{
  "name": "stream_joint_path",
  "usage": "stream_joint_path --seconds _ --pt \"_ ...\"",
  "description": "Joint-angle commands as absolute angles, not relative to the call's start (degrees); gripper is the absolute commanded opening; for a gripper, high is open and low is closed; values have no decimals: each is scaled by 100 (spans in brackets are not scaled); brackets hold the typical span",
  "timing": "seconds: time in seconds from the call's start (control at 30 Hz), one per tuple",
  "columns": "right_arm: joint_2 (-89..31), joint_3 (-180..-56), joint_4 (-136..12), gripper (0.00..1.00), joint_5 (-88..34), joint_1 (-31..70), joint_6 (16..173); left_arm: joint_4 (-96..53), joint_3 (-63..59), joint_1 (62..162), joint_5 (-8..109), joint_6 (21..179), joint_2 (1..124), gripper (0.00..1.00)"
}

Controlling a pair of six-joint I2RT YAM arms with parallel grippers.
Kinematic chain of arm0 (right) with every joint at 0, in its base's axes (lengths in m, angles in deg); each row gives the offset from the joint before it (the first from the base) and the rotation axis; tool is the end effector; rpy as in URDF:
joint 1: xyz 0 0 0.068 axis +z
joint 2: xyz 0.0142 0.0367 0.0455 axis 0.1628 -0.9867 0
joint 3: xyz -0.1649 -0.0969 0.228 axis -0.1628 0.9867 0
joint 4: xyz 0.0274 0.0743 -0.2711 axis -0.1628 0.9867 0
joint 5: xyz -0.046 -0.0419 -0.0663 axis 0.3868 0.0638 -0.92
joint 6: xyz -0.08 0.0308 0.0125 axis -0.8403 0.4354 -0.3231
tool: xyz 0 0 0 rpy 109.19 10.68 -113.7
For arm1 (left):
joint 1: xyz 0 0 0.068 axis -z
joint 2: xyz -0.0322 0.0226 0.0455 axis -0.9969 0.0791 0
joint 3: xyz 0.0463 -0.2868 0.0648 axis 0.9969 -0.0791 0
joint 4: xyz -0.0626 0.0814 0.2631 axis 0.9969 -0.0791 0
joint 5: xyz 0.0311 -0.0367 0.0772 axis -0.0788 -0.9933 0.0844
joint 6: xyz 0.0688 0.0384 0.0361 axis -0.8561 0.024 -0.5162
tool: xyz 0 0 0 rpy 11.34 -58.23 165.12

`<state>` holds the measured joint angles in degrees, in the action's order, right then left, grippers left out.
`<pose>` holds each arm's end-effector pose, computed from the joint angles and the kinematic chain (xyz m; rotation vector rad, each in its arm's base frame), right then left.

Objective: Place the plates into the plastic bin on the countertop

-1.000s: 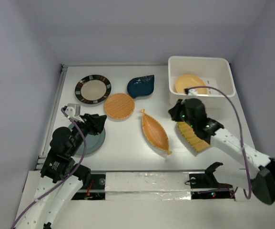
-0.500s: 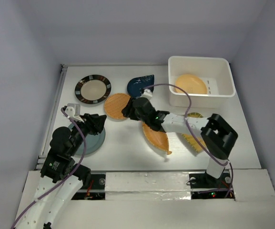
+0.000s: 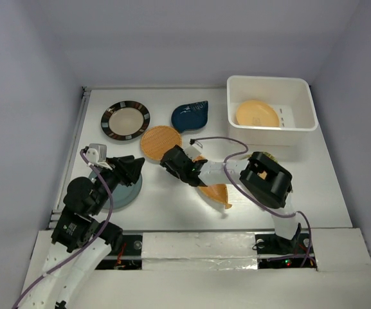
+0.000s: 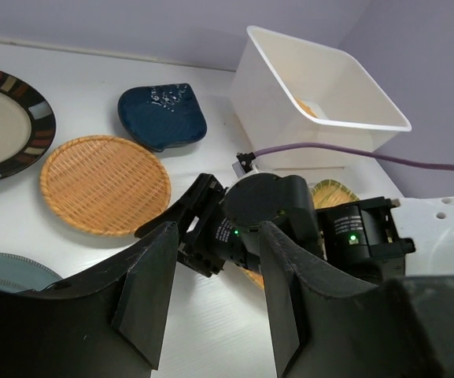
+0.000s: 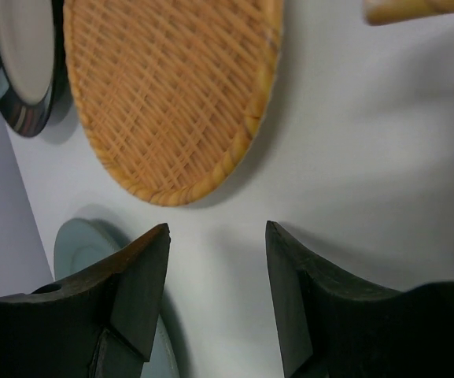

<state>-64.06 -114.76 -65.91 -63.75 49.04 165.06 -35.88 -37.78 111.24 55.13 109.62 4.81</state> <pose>0.2879 0.3970 0.1412 0.6402 2.1821 0.7465 0.1129 -0.0600 0.3614 0.1171 1.4895 -0.7088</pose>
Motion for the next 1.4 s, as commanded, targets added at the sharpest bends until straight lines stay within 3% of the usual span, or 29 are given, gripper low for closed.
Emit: stream_joint_path --seconds 0.0,0.37,0.5,0.67,1.13,1.37 --pt "-6547 -11684 -6451 58 -6999 4899 17411 -3442 -3729 11226 5572 10963 387 43" --pt "-7241 -11720 -6714 55 -7176 4899 18922 -3477 -3720 11472 5616 10963 439 43" --pt "-7338 -11702 -6741 43 -7308 4899 19213 -3486 -3721 11525 5625 10954 457 43" --pt "-7304 -11746 -6653 39 -7449 4899 19118 -3486 -3712 11526 5634 10954 474 43" --pt "-7119 -11544 -6784 2 -7668 5012 19056 -3495 -3712 11526 5660 10946 483 43" --pt "-6478 -11342 -6785 0 -8064 5390 18380 -3494 -3712 11526 5669 10954 483 43"
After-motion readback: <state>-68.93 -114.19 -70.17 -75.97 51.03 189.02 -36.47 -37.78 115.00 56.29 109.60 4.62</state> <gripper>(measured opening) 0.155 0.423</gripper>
